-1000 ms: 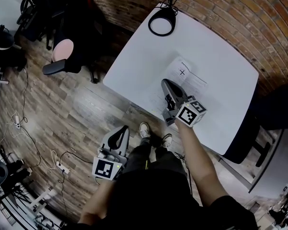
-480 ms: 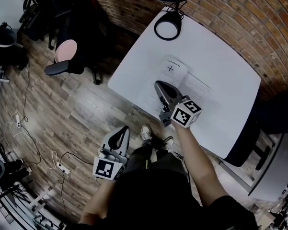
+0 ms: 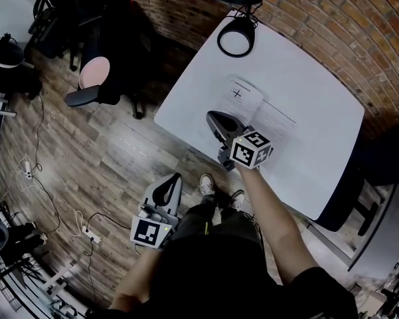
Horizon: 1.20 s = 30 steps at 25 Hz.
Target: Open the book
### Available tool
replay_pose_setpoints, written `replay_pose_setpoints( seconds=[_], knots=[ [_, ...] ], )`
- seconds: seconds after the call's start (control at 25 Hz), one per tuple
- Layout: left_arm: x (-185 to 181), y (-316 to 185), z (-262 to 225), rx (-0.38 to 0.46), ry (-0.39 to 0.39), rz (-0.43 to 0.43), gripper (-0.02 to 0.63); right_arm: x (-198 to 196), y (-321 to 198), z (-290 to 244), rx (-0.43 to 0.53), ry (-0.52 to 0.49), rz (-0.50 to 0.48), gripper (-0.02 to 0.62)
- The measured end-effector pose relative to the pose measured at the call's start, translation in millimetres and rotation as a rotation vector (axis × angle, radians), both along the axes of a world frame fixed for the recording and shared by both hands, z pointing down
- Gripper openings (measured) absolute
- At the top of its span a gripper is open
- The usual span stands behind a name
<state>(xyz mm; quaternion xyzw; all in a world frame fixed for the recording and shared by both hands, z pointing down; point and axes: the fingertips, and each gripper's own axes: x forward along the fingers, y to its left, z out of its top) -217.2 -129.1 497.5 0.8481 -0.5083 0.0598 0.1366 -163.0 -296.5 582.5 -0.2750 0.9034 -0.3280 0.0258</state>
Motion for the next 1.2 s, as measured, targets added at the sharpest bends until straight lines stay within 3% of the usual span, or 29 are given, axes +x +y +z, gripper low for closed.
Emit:
replay_pose_setpoints(
  seconds=[0.32, 0.44, 0.56, 0.72, 0.92, 1.04, 1.2],
  knots=[
    [-4.7, 2.1, -2.3, 0.024, 0.018, 0.008, 0.026, 2.4, 4.2, -15.9, 0.01, 0.002, 0.017, 0.014],
    [2.8, 5.4, -0.3, -0.008, 0.024, 0.016, 0.026, 16.2, 10.5, -20.6, 0.015, 0.025, 0.037, 0.014],
    [13.5, 4.5, -3.7, -0.008, 0.031, 0.032, 0.026, 37.0, 17.7, -28.0, 0.024, 0.043, 0.068, 0.014],
    [34.8, -1.6, -20.0, 0.078, 0.042, 0.068, 0.025, 68.9, 30.9, -38.8, 0.062, 0.103, 0.096, 0.014],
    [72.0, 6.5, -27.3, 0.065, 0.038, 0.11, 0.026, 111.8, 51.9, -55.8, 0.101, 0.138, 0.12, 0.014],
    [93.2, 10.5, -43.2, 0.141, 0.056, 0.133, 0.026, 143.6, 64.3, -62.9, 0.105, 0.149, 0.162, 0.014],
    [115.3, 21.9, -42.2, 0.104, 0.039, 0.149, 0.026, 190.6, 80.4, -68.6, 0.104, 0.191, 0.226, 0.014]
  ],
)
